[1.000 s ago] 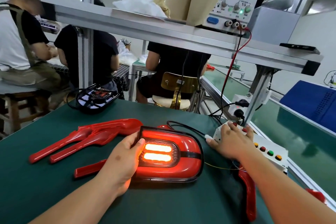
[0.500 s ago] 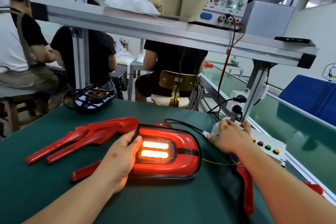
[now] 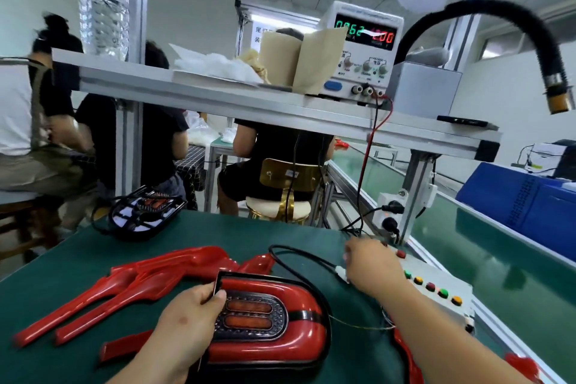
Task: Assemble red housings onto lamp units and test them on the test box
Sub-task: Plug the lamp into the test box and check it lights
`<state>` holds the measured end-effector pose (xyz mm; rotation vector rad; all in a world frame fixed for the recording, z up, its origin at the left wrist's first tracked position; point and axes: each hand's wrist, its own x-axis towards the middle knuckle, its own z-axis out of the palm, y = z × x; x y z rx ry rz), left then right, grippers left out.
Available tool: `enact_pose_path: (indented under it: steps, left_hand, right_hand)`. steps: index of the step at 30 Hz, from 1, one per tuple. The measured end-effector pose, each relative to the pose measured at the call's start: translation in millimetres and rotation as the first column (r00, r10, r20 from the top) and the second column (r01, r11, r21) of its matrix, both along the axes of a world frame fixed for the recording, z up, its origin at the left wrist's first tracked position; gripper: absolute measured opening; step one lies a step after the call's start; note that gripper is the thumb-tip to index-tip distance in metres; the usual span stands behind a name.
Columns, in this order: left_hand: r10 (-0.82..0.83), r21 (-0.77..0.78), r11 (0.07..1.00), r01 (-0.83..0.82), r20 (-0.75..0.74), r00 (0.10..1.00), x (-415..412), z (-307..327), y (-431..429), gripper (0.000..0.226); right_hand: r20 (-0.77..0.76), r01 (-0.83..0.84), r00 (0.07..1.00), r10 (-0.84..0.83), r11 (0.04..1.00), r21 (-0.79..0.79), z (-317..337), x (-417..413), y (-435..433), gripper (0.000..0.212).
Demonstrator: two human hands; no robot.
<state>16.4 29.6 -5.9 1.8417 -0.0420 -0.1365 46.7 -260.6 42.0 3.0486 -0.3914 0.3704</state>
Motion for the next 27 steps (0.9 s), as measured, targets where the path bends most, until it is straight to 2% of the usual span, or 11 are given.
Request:
enact_pose_path:
  steps: [3, 5, 9, 12, 14, 16, 18, 22, 23, 25, 27]
  left_hand:
    - [-0.005, 0.128, 0.992, -0.003, 0.062, 0.998, -4.5, 5.5, 0.1, 0.025]
    - [-0.017, 0.162, 0.987, 0.005, 0.073, 0.997, -5.8, 7.0, 0.7, 0.026]
    - [-0.019, 0.171, 0.985, 0.007, 0.068, 0.998, -6.9, 9.5, 1.1, 0.028]
    - [-0.020, 0.235, 0.972, -0.002, 0.093, 0.995, -6.8, 9.8, 1.8, 0.031]
    - [-0.026, 0.309, 0.951, -0.013, 0.123, 0.992, -6.7, 9.6, 3.4, 0.039]
    - [-0.040, 0.431, 0.902, -0.031, 0.155, 0.987, -7.0, 9.3, 5.8, 0.052]
    - [-0.068, 0.570, 0.820, -0.045, 0.176, 0.982, -7.7, 11.9, 10.1, 0.060]
    - [-0.120, 0.765, 0.616, -0.187, 0.326, 0.938, -10.1, 32.3, 18.1, 0.058]
    - [-0.135, 0.752, 0.607, -0.256, 0.416, 0.899, -10.9, 38.4, 14.8, 0.053]
    - [-0.197, 0.678, 0.659, -0.326, 0.574, 0.795, -8.8, 51.3, -2.9, 0.045]
    - [-0.312, 0.644, 0.714, -0.273, 0.643, 0.700, 3.9, 62.6, -32.9, 0.042]
  right_hand:
    - [-0.177, 0.001, 0.984, -0.007, 0.999, -0.034, -18.7, 12.8, 17.8, 0.023]
    - [-0.222, 0.039, 0.974, -0.052, 0.997, -0.063, -28.8, 18.6, 22.4, 0.027]
    - [-0.213, 0.094, 0.971, -0.108, 0.993, -0.075, -41.5, 23.3, 25.0, 0.030]
    - [-0.180, 0.167, 0.970, -0.166, 0.986, -0.012, -44.8, 19.2, 27.2, 0.030]
    - [-0.106, 0.190, 0.976, -0.189, 0.982, -0.003, -44.3, 14.4, 27.3, 0.030]
    - [-0.009, 0.181, 0.983, -0.181, 0.979, 0.098, -43.8, 8.5, 23.6, 0.022]
    - [0.087, 0.116, 0.986, -0.146, 0.953, 0.280, -44.5, 2.0, 17.5, 0.007]
    - [0.249, -0.058, 0.966, -0.071, 0.877, 0.477, -46.6, -13.2, 11.9, 0.012]
    - [0.285, -0.100, 0.957, -0.056, 0.859, 0.502, -46.5, -16.2, 11.1, 0.014]
    - [0.357, -0.181, 0.934, -0.007, 0.853, 0.490, -44.1, -21.5, 10.1, 0.015]
    - [0.439, -0.277, 0.896, 0.068, 0.859, 0.431, -41.3, -25.9, 9.4, 0.013]
